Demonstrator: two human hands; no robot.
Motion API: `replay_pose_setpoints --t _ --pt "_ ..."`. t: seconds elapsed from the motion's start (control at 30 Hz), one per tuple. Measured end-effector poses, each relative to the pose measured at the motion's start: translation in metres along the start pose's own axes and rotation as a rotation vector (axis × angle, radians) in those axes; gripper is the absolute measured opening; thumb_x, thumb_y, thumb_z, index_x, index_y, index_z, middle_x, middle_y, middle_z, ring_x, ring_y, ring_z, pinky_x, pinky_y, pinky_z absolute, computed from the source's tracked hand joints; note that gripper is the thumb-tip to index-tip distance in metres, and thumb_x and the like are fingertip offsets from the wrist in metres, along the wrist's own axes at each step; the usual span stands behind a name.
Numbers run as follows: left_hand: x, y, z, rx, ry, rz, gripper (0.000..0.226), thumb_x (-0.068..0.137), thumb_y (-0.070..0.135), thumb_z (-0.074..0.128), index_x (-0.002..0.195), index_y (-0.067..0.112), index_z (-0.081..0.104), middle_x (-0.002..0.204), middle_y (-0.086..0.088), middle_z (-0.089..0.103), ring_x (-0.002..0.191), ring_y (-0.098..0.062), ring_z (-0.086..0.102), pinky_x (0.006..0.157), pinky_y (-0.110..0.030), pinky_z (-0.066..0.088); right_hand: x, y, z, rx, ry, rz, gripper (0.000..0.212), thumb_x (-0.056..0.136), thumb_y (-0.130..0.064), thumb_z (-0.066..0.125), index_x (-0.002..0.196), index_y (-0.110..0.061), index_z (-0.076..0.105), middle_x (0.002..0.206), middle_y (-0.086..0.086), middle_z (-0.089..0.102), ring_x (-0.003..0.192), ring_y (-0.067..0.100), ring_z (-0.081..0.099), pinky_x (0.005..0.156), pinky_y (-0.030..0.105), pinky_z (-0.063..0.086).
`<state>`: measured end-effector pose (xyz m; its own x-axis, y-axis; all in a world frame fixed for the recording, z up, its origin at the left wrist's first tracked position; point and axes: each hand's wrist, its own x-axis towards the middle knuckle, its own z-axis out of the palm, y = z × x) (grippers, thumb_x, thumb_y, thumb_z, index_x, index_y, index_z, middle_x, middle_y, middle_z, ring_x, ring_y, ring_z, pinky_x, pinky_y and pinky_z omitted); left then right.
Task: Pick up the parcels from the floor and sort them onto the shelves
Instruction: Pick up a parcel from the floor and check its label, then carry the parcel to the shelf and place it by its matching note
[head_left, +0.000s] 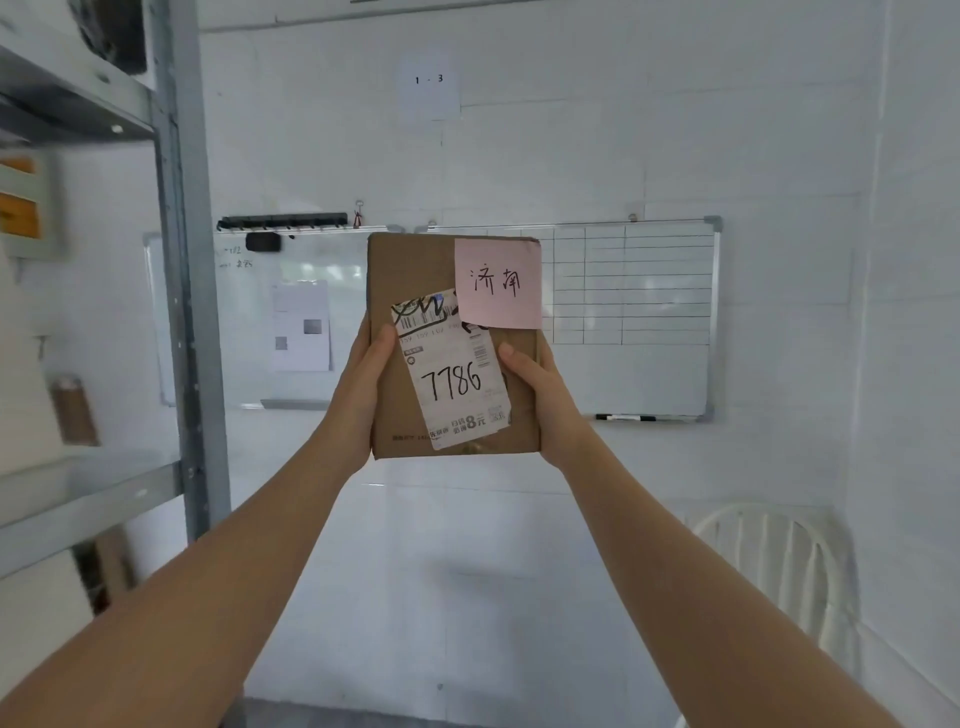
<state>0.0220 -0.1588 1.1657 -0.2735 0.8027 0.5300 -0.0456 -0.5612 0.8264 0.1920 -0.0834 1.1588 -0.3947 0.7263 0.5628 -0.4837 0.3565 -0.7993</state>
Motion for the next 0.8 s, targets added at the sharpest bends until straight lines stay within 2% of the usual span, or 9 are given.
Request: replay_pose_setpoints --t 0.13,0.23,0.3,0.47,0.57,0.63,0.73,0.8 --pt "-0.036 0.018 -0.011 0.094 0.092 0.068 0.048 0.092 0.049 0.04 0.138 0.038 0.039 0.118 0.01 0.066 0.101 -0.011 0.067 0.072 -0.028 0.057 -0.009 0.003 0.02 0.067 -0.09 0.042 0.065 0.085 -0.023 0.064 0.145 -0.025 0.038 0.114 0.004 0.069 0.087 0.017 0.074 0.067 0.035 0.06" --pt "-0.073 0.039 -0.016 0.113 0.238 0.079 0.042 0.093 0.048 0.042 0.132 0.036 0.045 0.107 0.013 0.069 0.094 -0.01 0.068 0.069 -0.028 0.056 -0.022 -0.001 0.044 0.114 -0.192 0.073 0.062 0.09 -0.019 0.062 0.146 -0.025 0.037 0.12 0.008 0.067 0.086 0.017 0.073 0.066 0.034 0.06" --pt "-0.102 0.055 -0.018 0.131 0.342 0.084 0.039 0.092 0.049 0.043 0.129 0.036 0.048 0.1 0.013 0.07 0.088 -0.01 0.069 0.065 -0.028 0.056 -0.034 -0.004 0.062 0.139 -0.265 0.091 0.062 0.09 -0.02 0.063 0.146 -0.026 0.037 0.128 0.012 0.064 0.088 0.018 0.072 0.066 0.033 0.06" --pt "-0.181 0.098 -0.033 0.217 0.531 0.142 0.042 0.093 0.046 0.042 0.133 0.036 0.044 0.1 0.014 0.07 0.087 -0.007 0.07 0.066 -0.028 0.057 -0.076 -0.01 0.119 0.268 -0.444 0.179 0.071 0.081 -0.026 0.068 0.146 -0.028 0.038 0.132 0.015 0.062 0.086 0.017 0.073 0.063 0.029 0.06" --pt "-0.236 0.129 -0.048 0.287 0.671 0.189 0.044 0.093 0.046 0.042 0.136 0.035 0.043 0.105 0.014 0.069 0.091 -0.007 0.068 0.069 -0.028 0.056 -0.107 -0.013 0.169 0.353 -0.573 0.207 0.079 0.077 -0.029 0.07 0.147 -0.029 0.036 0.135 0.014 0.06 0.097 0.022 0.071 0.07 0.033 0.06" --pt "-0.274 0.153 -0.058 0.34 0.764 0.222 0.043 0.094 0.044 0.041 0.135 0.034 0.043 0.105 0.015 0.068 0.089 -0.004 0.068 0.069 -0.026 0.056 -0.13 -0.017 0.207 0.406 -0.659 0.24 0.085 0.073 -0.031 0.073 0.148 -0.032 0.034 0.137 0.013 0.058 0.107 0.028 0.067 0.078 0.04 0.059" --pt "-0.334 0.195 -0.072 0.413 0.883 0.254 0.039 0.094 0.043 0.041 0.131 0.032 0.045 0.1 0.016 0.07 0.084 -0.002 0.07 0.067 -0.025 0.056 -0.171 -0.028 0.268 0.484 -0.776 0.283 0.084 0.074 -0.029 0.071 0.148 -0.033 0.033 0.14 0.012 0.056 0.117 0.033 0.062 0.089 0.048 0.056" --pt "-0.376 0.224 -0.08 0.458 0.956 0.283 0.033 0.095 0.041 0.041 0.126 0.033 0.048 0.093 0.018 0.073 0.082 -0.003 0.071 0.064 -0.024 0.057 -0.2 -0.04 0.309 0.541 -0.857 0.292 0.083 0.075 -0.028 0.07 0.149 -0.031 0.033 0.14 0.012 0.057 0.118 0.033 0.062 0.091 0.048 0.055"
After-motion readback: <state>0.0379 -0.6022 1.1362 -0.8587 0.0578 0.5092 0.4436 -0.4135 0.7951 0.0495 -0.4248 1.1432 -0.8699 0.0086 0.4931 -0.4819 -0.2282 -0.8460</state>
